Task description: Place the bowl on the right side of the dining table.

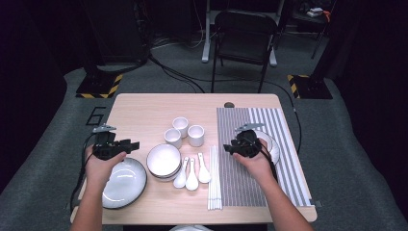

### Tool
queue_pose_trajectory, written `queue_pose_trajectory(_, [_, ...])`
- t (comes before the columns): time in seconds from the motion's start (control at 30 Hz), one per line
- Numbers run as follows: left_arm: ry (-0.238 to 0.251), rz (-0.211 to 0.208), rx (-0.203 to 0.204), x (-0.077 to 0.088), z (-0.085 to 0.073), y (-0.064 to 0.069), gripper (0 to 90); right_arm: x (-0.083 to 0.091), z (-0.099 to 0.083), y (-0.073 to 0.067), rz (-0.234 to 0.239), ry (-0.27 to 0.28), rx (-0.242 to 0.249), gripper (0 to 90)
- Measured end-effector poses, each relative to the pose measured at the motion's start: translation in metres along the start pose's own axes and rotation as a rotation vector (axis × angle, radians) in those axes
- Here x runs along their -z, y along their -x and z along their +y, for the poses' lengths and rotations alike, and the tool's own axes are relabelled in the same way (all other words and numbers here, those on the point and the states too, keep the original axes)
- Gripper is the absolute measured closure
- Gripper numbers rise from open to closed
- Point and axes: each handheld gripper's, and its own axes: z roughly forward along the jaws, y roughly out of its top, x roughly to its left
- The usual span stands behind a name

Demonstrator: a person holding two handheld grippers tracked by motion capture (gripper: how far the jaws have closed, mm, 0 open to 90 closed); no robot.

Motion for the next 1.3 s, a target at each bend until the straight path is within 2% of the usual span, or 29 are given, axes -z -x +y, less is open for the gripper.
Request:
queue_pose_trajectory(0.47, [0.007, 0.006, 0.010, 0.005, -0.003, -0.003, 50.5, -0.016, 0.003, -0.014, 0.041, -0.033, 0.038, 59.6])
queue_pose_trajectory(0.53, [0.008, 0.010, 0.012, 0.005, -0.003, -0.003, 50.7, -0.017, 0.003, -0.016, 0.044, -0.042, 0.023, 59.6])
queue_pose_trajectory(0.63, [0.005, 0.011, 0.013, 0.005, -0.002, -0.003, 50.7, -0.019, 0.003, -0.016, 0.047, -0.042, 0.039, 59.6])
queue_pose_trajectory(0.77, [0.011, 0.012, 0.014, 0.004, -0.003, -0.002, 50.8, -0.020, 0.001, -0.018, 0.049, -0.053, 0.030, 60.1])
queue_pose_trajectory(0.8, [0.012, 0.013, 0.023, 0.004, -0.003, -0.002, 50.7, -0.020, 0.001, -0.017, 0.048, -0.049, 0.043, 60.2])
queue_pose_trajectory(0.83, [0.011, 0.013, 0.020, 0.004, -0.003, -0.002, 50.7, -0.020, 0.001, -0.019, 0.048, -0.060, 0.031, 60.3])
queue_pose_trajectory(0.9, [0.009, 0.008, 0.013, 0.004, -0.003, -0.002, 50.7, -0.022, 0.001, -0.019, 0.048, -0.047, 0.045, 60.6])
queue_pose_trajectory(0.93, [0.006, 0.007, 0.015, 0.005, -0.003, -0.002, 50.7, -0.021, 0.001, -0.021, 0.049, -0.062, 0.028, 60.7])
queue_pose_trajectory(1.03, [0.008, 0.009, 0.012, 0.005, -0.003, -0.003, 50.7, -0.024, 0.001, -0.022, 0.055, -0.061, 0.051, 60.8])
queue_pose_trajectory(1.1, [0.013, 0.009, 0.014, 0.005, -0.002, -0.003, 50.8, -0.024, 0.000, -0.023, 0.055, -0.071, 0.038, 60.8])
queue_pose_trajectory(1.3, [0.010, 0.011, 0.017, 0.002, -0.004, -0.002, 50.8, -0.027, 0.000, -0.024, 0.051, -0.074, 0.053, 61.5])
